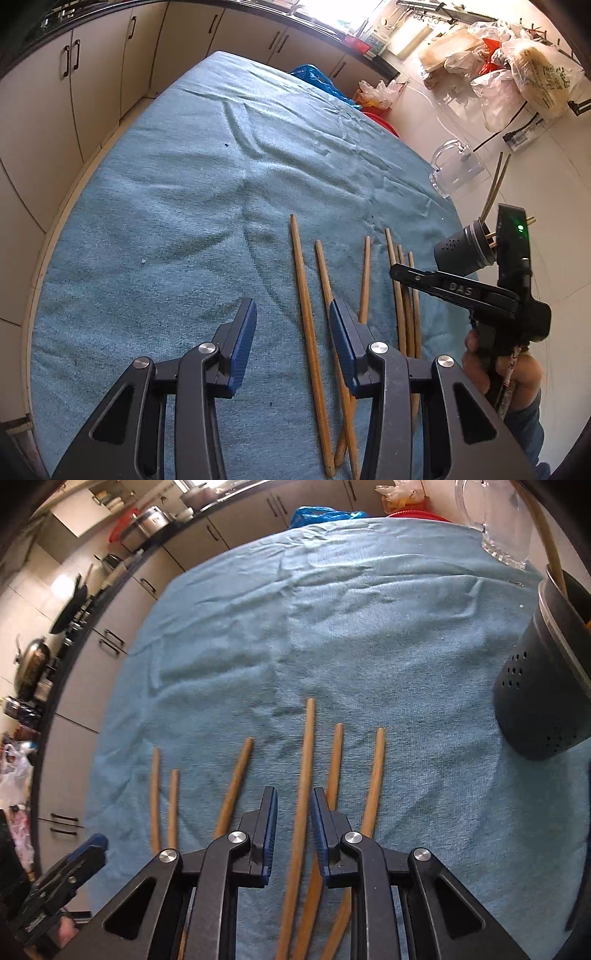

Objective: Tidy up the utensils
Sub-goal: 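Return the left gripper to the chopsticks on the towel, then close the left gripper on a chopstick and lift it upright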

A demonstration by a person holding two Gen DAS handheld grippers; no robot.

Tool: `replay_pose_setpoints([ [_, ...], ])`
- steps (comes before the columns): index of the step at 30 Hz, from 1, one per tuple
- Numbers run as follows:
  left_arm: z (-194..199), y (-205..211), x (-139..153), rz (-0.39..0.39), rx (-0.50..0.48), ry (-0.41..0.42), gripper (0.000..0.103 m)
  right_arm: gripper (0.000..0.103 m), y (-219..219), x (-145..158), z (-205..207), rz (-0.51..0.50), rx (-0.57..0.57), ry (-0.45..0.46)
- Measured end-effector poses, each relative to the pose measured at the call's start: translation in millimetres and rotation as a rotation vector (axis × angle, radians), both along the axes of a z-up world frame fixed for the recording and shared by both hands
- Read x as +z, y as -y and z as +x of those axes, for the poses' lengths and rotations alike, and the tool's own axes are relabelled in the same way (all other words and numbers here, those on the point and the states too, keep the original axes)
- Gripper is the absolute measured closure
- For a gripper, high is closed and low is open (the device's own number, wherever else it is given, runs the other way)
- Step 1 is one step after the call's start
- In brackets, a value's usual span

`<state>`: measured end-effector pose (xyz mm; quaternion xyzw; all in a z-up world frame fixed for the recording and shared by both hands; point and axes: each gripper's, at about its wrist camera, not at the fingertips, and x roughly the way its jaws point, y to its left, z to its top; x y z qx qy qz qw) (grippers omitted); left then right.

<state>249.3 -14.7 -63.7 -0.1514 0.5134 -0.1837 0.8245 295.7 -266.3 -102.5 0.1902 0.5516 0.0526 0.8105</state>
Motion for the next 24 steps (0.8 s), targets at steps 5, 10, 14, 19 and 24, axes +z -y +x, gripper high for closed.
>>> replay_pose_setpoints([
  [5,4,12,0,0.019,-0.027,-0.006,0.063,0.088,-13,1,5,-0.088,0.042,0.006],
  [10,4,33,4,0.059,-0.079,0.002,0.063,0.096,-4,2,1,-0.056,0.044,0.021],
  [14,5,59,7,0.106,-0.145,0.010,0.063,0.096,8,24,-25,-0.003,0.017,0.124],
  [19,16,97,-3,0.163,-0.224,-0.014,0.063,0.096,33,48,-60,0.060,-0.037,0.216],
  [24,33,132,-21,0.250,-0.256,-0.058,0.072,0.096,51,59,-79,0.082,-0.067,0.253],
])
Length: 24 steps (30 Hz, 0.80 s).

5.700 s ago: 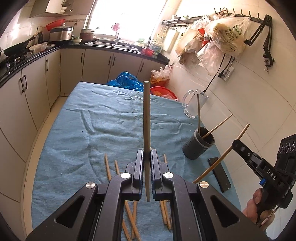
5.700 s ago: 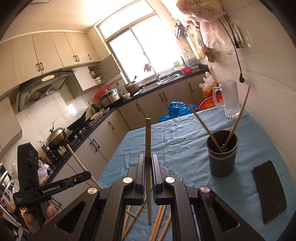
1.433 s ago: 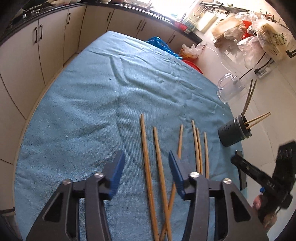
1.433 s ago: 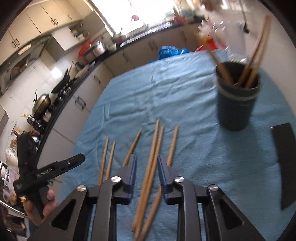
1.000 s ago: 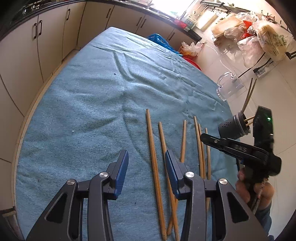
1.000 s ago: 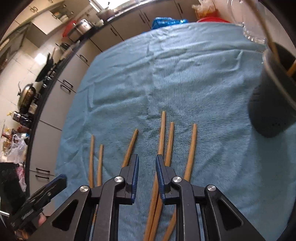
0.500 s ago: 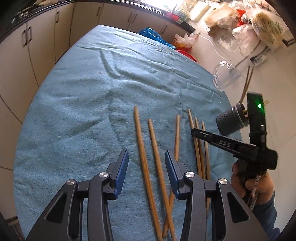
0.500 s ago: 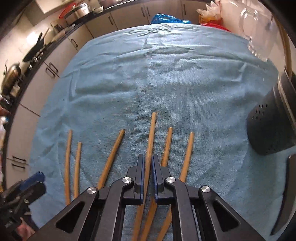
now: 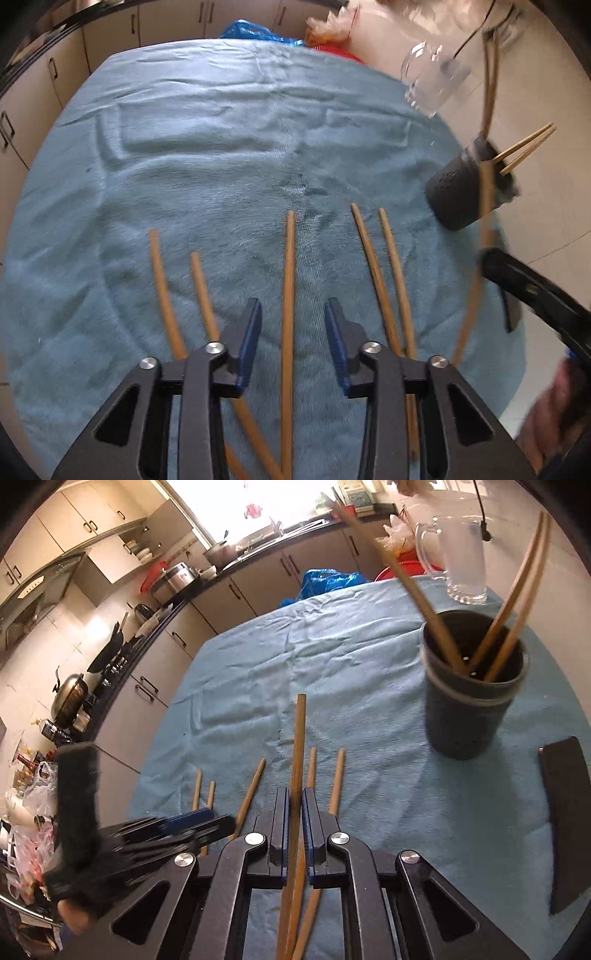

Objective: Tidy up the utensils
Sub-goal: 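Close the left gripper on a chopstick and lift it upright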

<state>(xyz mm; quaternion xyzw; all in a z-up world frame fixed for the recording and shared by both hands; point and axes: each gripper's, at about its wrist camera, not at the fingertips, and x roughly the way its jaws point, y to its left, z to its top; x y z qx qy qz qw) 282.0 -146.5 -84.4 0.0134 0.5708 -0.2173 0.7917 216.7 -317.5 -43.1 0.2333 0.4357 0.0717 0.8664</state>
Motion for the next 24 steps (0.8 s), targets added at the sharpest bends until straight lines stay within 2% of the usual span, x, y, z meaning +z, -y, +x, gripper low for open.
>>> replay_pose_setpoints([
  [4,6,15,-5,0.089,0.010,0.014,0.073,0.096,5,2,-6,0.017,0.001,0.010],
  [5,7,18,-5,0.104,0.011,0.019,0.077,0.096,6,3,-8,0.021,0.000,0.012],
  [6,6,21,-6,0.132,0.009,0.036,0.092,0.096,7,3,-9,0.026,0.000,0.014],
  [7,6,25,-7,0.164,0.007,0.053,0.097,0.096,8,4,-10,0.032,0.001,0.018],
  [12,1,24,-6,0.181,0.017,0.082,0.097,0.096,7,4,-13,0.045,0.003,0.031],
  [16,-12,1,20,0.029,0.038,0.122,0.097,0.096,6,11,-20,0.039,0.010,0.058],
  [20,-31,-22,61,-0.065,0.066,0.231,0.097,0.096,2,26,-32,0.020,0.019,0.123],
  [24,-48,-40,91,-0.132,0.092,0.294,0.097,0.096,-9,41,-45,-0.013,0.028,0.191],
])
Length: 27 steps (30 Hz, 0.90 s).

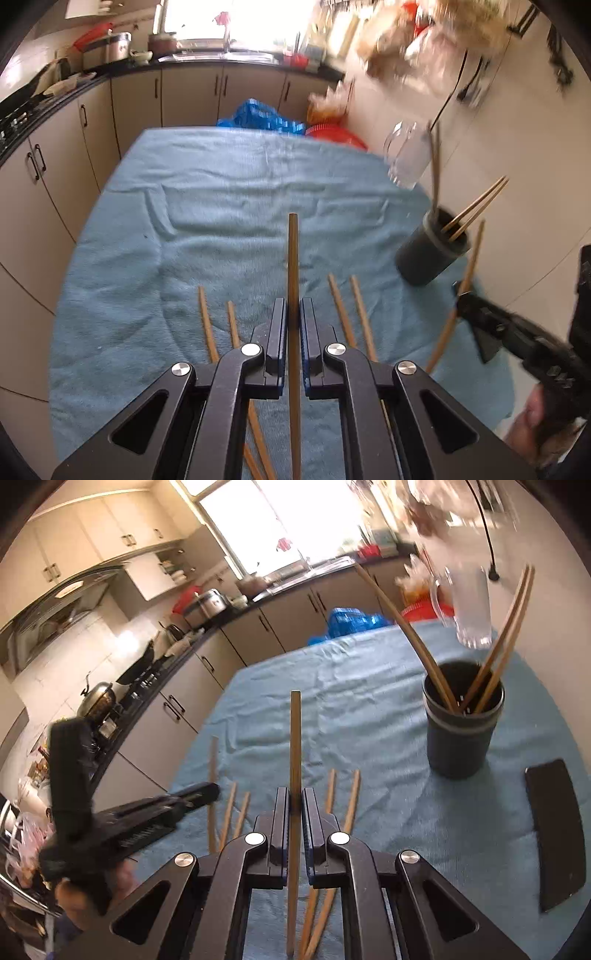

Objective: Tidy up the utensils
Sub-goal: 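Close the left gripper on a chopstick and lift it upright, then carry the upright chopstick with the left gripper over the grey cup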

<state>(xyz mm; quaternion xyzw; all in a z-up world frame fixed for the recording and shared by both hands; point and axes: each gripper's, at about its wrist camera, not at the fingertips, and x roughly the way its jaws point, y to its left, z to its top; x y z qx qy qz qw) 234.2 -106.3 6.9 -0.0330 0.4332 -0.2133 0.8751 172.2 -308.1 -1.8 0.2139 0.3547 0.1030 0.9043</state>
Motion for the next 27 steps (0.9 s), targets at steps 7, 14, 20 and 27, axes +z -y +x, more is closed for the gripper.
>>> replay_pose_setpoints([
  [7,-17,-18,24,-0.061,0.005,0.054,0.097,0.096,-10,10,-11,-0.016,-0.007,0.047],
  [14,-31,-18,37,-0.071,-0.009,0.090,0.097,0.096,-11,19,-20,-0.044,-0.027,0.085],
  [20,-36,-21,43,-0.087,0.000,0.104,0.097,0.096,-7,24,-26,-0.035,-0.041,0.100],
  [27,-39,-21,49,-0.095,0.008,0.114,0.097,0.096,0,26,-32,-0.024,-0.055,0.117],
])
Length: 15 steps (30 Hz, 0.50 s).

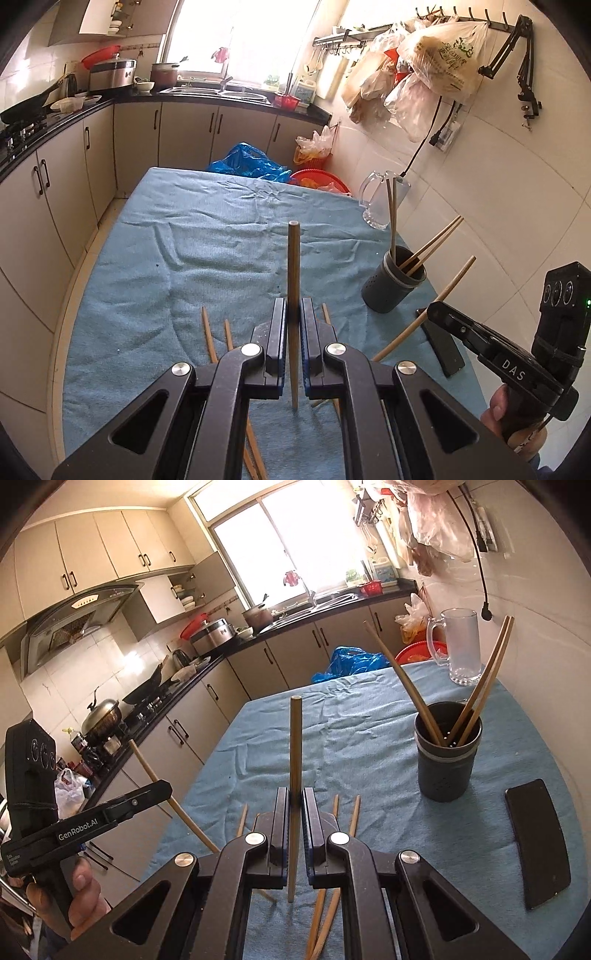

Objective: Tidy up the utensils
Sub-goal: 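Carry the upright chopstick with the left gripper over the grey cup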

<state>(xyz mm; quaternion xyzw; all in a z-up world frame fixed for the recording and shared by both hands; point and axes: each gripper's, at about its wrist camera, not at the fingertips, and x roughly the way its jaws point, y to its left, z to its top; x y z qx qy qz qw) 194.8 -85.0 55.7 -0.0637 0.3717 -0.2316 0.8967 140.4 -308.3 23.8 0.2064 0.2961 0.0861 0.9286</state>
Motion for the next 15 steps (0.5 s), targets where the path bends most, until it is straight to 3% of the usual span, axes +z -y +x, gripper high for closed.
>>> replay_pose_setpoints([
  [15,-6,4,10,0.002,-0.009,0.016,0.097,0.096,14,3,-7,0.018,-0.026,0.016],
])
